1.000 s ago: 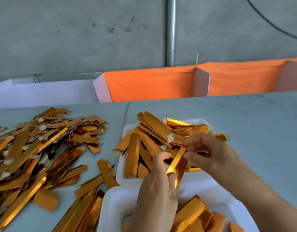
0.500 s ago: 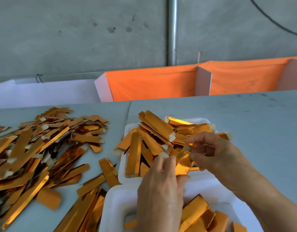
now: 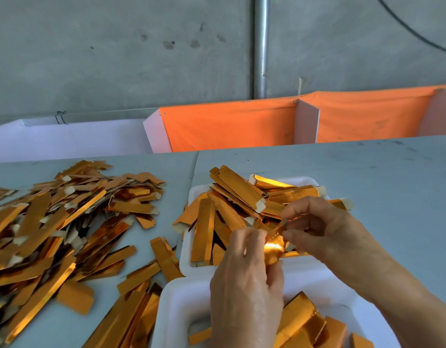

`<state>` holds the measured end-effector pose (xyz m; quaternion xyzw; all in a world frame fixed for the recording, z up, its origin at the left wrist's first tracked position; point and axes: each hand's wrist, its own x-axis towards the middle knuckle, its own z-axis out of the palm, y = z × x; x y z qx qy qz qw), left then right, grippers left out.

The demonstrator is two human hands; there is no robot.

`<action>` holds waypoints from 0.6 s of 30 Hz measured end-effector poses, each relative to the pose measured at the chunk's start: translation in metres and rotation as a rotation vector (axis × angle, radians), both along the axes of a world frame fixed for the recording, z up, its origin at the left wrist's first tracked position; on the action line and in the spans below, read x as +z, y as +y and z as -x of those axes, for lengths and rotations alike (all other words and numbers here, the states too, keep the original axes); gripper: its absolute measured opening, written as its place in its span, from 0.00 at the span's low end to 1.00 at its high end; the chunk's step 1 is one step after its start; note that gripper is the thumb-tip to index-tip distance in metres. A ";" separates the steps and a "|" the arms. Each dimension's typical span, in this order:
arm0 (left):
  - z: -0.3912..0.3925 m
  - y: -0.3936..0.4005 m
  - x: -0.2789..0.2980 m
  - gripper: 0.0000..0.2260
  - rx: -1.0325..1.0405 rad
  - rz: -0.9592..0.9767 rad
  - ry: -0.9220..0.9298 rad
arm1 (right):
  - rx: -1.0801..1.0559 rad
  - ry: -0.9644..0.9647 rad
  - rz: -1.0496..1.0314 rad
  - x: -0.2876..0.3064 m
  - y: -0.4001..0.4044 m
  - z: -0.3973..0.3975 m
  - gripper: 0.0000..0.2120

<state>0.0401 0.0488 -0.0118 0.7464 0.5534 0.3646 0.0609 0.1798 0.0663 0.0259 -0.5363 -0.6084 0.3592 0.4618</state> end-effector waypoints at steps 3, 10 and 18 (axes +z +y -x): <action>0.002 0.002 -0.007 0.17 -0.027 -0.026 -0.047 | 0.026 -0.138 -0.039 0.001 -0.001 0.001 0.18; 0.003 0.001 -0.003 0.18 -0.029 0.119 -0.073 | 0.077 -0.162 -0.046 0.005 -0.004 0.002 0.20; 0.002 0.000 -0.002 0.20 -0.054 0.040 -0.015 | 0.038 -0.241 0.060 0.001 -0.001 0.002 0.16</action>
